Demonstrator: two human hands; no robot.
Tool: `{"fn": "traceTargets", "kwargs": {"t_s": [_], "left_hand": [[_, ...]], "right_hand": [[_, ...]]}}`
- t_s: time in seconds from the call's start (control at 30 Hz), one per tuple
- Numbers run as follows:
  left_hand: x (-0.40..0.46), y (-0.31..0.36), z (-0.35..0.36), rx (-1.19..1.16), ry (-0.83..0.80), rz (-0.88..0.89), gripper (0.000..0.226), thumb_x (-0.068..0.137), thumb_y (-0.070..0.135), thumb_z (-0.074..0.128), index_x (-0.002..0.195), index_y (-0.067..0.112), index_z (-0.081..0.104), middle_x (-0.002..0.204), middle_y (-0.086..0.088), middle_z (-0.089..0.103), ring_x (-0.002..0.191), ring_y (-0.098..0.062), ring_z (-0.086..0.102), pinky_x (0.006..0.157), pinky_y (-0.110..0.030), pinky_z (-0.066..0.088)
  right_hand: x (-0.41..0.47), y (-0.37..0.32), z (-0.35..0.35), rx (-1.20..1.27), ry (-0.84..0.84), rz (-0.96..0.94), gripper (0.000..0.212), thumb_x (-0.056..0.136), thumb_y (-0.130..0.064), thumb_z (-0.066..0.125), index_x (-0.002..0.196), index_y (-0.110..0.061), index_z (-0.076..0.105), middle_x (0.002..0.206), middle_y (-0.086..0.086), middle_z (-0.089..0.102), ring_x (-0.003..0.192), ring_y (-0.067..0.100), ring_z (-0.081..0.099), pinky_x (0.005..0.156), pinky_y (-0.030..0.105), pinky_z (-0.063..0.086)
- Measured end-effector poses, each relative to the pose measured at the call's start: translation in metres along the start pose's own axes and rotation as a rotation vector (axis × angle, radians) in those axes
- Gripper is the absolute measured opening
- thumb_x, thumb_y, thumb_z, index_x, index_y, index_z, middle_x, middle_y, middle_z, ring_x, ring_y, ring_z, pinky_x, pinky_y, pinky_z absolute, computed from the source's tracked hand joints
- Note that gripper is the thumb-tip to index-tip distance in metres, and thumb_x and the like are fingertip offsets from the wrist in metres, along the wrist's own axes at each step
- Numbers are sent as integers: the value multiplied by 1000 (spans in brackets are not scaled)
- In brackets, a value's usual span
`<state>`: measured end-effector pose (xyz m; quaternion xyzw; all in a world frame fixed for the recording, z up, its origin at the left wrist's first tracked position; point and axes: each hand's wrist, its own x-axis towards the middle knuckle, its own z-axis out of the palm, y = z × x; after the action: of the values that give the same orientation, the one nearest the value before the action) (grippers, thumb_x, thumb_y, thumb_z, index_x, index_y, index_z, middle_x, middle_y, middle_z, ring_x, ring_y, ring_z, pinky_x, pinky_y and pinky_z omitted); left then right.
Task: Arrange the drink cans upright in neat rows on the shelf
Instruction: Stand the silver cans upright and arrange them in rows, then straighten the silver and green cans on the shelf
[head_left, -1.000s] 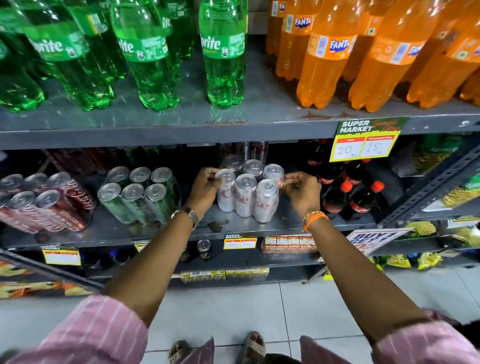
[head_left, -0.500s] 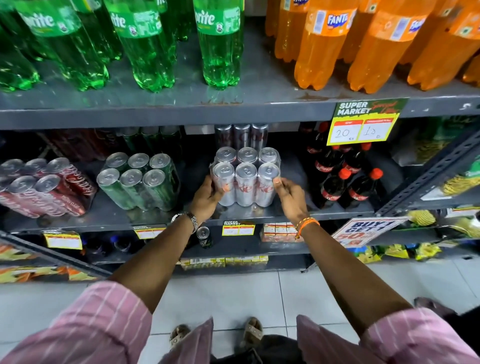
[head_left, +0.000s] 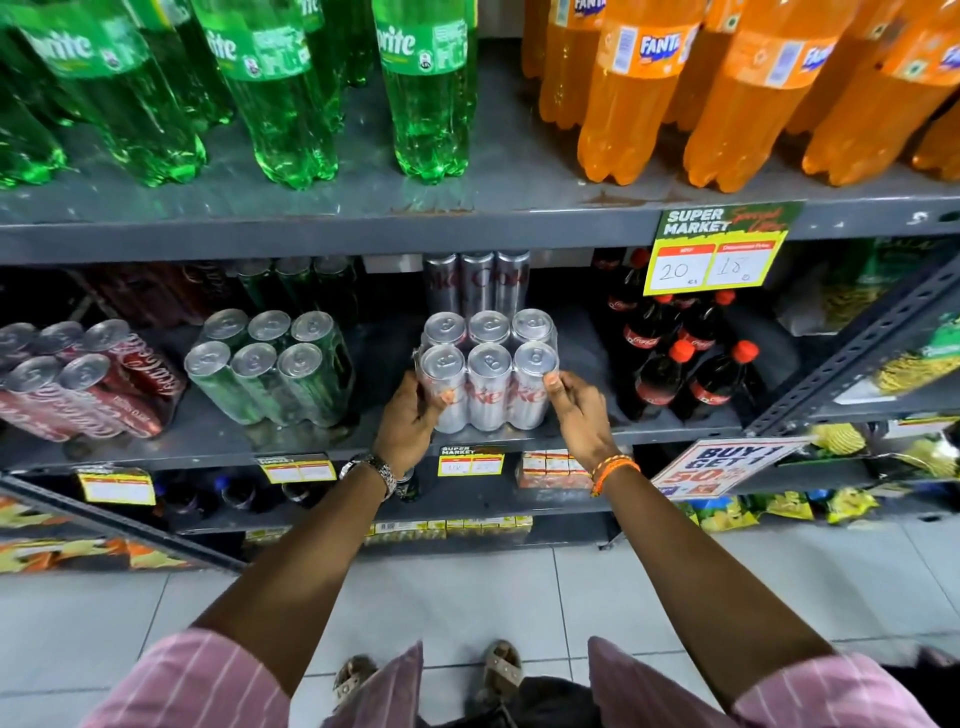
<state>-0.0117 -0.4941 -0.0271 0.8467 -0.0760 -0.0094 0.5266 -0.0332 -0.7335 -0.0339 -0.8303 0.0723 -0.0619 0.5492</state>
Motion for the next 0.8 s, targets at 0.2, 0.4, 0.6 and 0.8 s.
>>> {"fn": "traceTargets", "kwargs": {"t_s": [0.2,0.4,0.6,0.8], "left_hand": [[-3,-4,4,-19,17,1,50,93,33,57,137,16,41,136,2,56,122,-12,54,104,-29,43],[-3,-1,3,-44,4,-22,51,93,32,56,139,17,38,133,8,54,119,-8,54,101,-22,43],[-5,4,-4,-99,-40,-100,49,90,32,61,134,18,43,125,9,59,106,0,58,98,-24,49],[-26,7,-57,-138,-2,-151,57,87,25,66,138,13,43,127,3,57,110,-10,62,90,-20,50]], "right_hand": [[-4,-6,-2,51,-21,-36,36,101,-44,48,104,-16,70,103,0,76,99,10,67,91,29,54],[-6,-7,1,56,0,-39,36,102,-43,46,110,-18,71,106,-7,75,103,4,68,92,24,55],[-10,-8,8,60,105,-2,43,97,-52,50,121,-18,61,119,1,69,113,15,63,103,44,51],[-31,-50,48,-110,441,-205,49,97,-43,50,134,-11,48,131,9,54,125,24,47,110,50,37]]}}
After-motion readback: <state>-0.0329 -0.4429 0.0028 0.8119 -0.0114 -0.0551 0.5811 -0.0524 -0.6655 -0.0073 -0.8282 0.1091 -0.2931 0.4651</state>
